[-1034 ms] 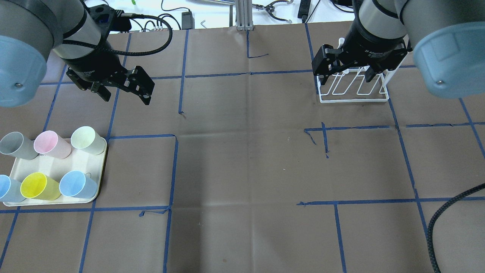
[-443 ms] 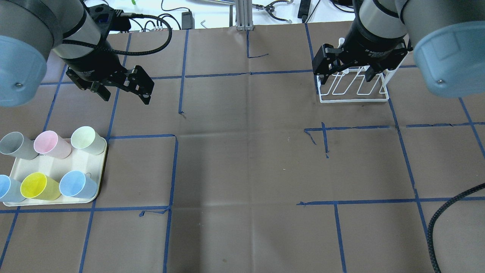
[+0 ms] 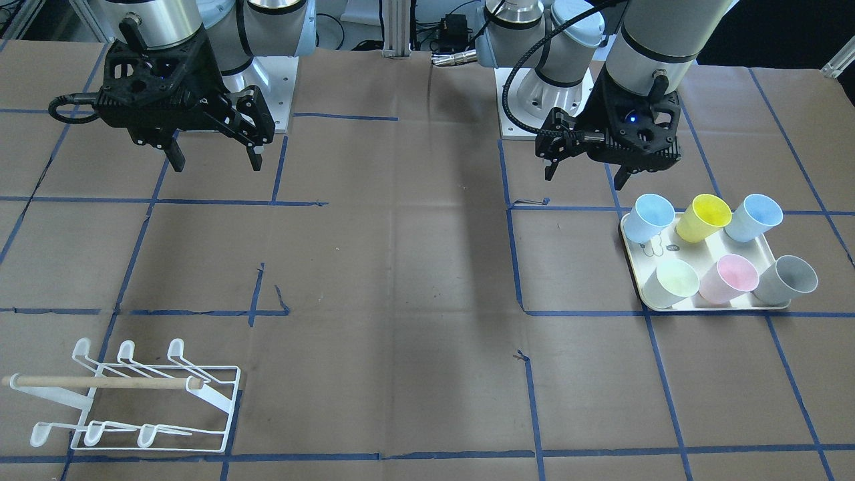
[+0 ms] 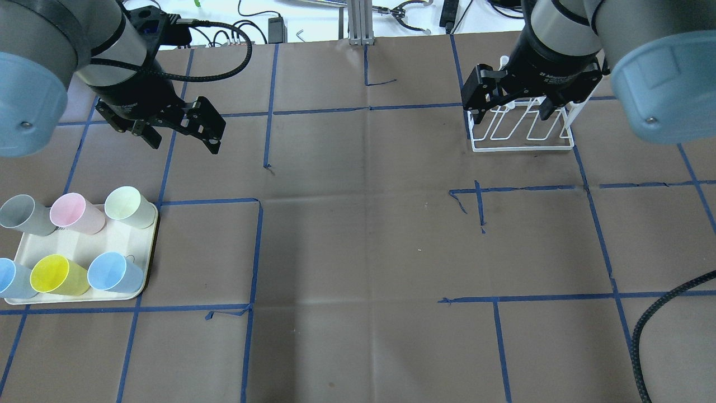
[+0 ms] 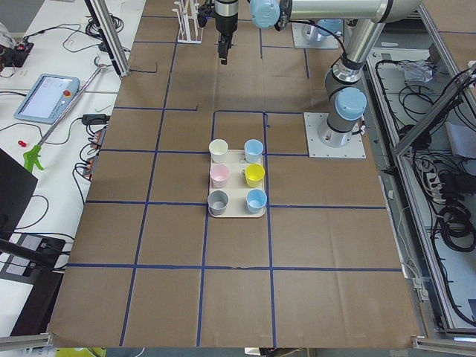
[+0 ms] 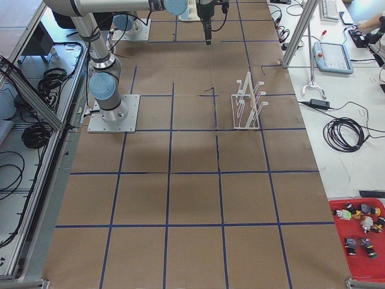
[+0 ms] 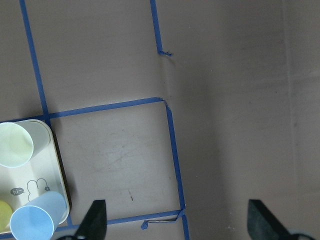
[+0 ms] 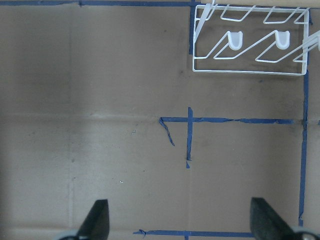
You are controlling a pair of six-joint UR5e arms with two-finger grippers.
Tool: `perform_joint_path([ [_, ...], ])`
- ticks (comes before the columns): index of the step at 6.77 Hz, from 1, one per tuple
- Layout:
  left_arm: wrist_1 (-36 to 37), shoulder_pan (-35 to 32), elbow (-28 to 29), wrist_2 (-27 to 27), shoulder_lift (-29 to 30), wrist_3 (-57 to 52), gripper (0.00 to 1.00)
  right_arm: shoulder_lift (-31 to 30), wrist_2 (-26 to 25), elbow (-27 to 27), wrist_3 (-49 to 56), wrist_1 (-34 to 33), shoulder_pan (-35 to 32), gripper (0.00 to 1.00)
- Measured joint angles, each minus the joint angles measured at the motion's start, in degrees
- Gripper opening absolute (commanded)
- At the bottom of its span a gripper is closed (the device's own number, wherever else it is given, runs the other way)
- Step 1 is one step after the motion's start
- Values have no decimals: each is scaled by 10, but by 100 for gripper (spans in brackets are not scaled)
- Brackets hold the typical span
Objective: Transfer IKEA cup to right arm and place on rack
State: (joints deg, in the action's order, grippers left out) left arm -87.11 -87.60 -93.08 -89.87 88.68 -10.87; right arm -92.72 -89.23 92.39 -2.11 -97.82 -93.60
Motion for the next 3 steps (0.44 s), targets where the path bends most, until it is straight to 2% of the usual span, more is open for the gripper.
perform_joint_path([
  [3, 0, 82, -1, 0, 3, -95, 100, 0, 0, 1, 0, 0, 0, 100],
])
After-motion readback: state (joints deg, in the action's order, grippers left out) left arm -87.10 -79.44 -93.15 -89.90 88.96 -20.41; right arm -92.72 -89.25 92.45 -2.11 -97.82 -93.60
